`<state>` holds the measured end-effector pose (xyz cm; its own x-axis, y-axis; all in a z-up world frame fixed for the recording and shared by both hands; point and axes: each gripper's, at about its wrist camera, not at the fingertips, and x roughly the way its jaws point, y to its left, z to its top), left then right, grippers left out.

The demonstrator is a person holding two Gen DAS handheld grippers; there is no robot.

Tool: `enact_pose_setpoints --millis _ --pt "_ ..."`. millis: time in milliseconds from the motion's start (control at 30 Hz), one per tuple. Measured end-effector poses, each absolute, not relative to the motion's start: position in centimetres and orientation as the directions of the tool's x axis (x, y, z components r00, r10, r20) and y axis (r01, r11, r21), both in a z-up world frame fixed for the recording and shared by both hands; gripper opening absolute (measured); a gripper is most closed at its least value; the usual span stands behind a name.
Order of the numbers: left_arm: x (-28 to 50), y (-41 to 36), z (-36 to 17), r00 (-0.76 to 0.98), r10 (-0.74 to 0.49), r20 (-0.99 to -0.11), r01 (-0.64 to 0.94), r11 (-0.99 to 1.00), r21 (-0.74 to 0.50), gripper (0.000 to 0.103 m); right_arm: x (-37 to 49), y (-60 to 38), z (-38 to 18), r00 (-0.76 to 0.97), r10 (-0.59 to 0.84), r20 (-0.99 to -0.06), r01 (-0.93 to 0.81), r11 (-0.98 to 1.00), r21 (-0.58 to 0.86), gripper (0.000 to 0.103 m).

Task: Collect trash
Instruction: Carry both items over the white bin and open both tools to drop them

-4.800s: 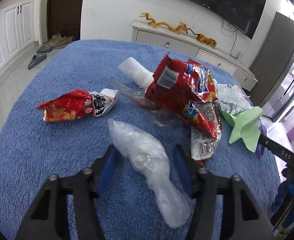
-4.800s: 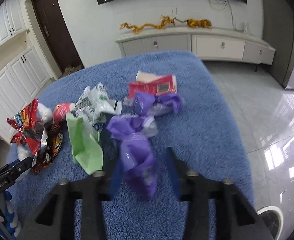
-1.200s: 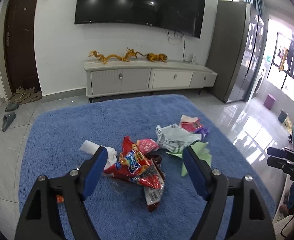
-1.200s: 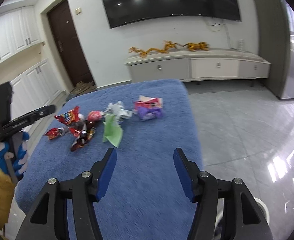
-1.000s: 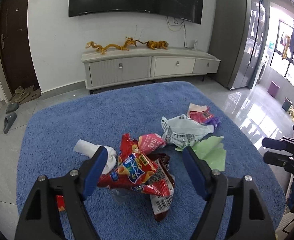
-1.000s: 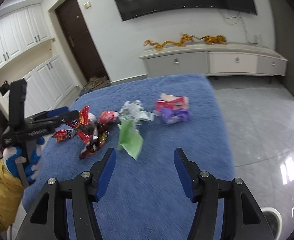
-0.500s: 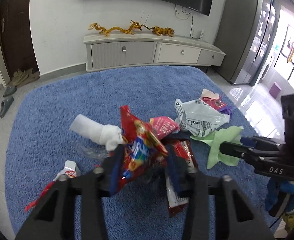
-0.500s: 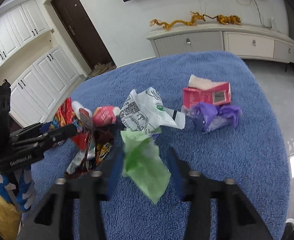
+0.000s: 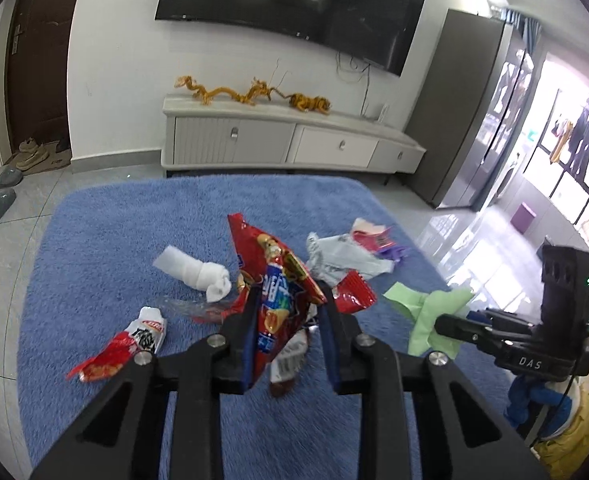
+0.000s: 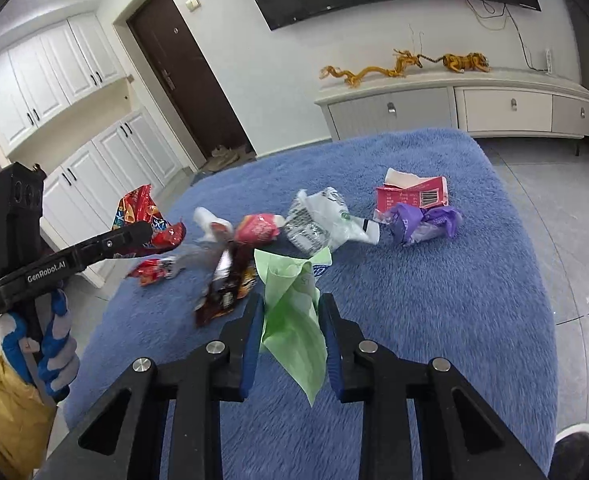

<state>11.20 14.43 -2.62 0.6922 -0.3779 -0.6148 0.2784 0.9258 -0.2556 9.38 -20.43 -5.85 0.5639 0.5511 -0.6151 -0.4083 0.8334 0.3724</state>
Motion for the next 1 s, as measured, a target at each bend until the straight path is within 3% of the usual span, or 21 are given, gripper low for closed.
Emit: enact_pose_setpoints --millis 333,667,833,1000 --pt "5.7 13.2 2.0 0.67 -0.534 -0.516 0.393 0.845 -0.363 0.026 3.7 -23.9 -1.8 0.628 0.601 -0.495 -0.422 0.797 0.432 0.026" --pt "3.1 3.1 4.4 0.592 -0.623 -0.511 0.559 0.774 -0.296 0.026 -2.9 -32.8 0.5 0.768 0.499 -0.401 -0.316 0.841 0.44 0.026" --pt "2.6 -5.9 3.3 0.48 -0.68 -0.555 0.659 0.696 -0.284 0.026 -6.8 -39.9 -0.3 0.839 0.37 -0.399 -0.168 0.874 0.457 0.026" --pt "1.8 -15.4 0.1 0.341 -0.691 -0.638 0.737 0.617 -0.275 0.026 -9.9 -47.3 -4.4 0.854 0.229 -0.468 0.037 0.869 0.494 0.027"
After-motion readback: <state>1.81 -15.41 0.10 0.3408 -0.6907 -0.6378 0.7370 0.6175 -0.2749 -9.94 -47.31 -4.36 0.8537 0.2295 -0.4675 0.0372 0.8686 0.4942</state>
